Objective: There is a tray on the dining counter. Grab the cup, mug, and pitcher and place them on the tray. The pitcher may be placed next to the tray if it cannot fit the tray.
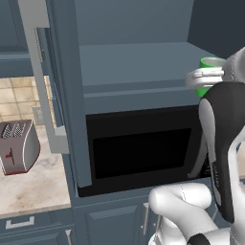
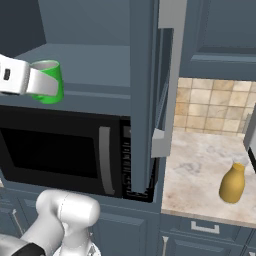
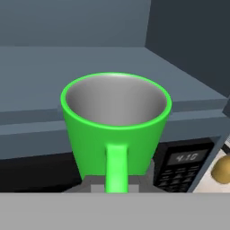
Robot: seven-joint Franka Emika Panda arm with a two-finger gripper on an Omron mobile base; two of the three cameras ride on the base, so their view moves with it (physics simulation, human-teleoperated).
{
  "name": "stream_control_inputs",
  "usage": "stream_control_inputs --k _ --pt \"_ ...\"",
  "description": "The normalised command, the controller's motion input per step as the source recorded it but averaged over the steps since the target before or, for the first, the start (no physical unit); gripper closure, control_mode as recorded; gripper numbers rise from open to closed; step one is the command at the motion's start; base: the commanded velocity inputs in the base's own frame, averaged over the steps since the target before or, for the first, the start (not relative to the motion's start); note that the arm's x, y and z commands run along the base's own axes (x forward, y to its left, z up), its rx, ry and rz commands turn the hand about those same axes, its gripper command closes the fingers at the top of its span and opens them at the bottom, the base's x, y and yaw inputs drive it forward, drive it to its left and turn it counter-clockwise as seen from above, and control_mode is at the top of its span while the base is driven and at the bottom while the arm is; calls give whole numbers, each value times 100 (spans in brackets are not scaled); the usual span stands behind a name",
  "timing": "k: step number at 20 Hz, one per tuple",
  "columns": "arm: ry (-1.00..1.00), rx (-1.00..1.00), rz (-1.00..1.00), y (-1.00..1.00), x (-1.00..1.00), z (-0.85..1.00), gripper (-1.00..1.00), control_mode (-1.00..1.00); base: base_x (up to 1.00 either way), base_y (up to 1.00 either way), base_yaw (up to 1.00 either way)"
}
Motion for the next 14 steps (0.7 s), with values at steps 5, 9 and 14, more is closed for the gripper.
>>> stream_control_inputs --k 5,9,14 --pt "7 5 4 6 -66 0 100 -100 0 0 0" --pt "2 1 7 1 -55 -17 100 -100 0 0 0" --pt "0 0 5 8 -19 -14 100 -100 0 0 0"
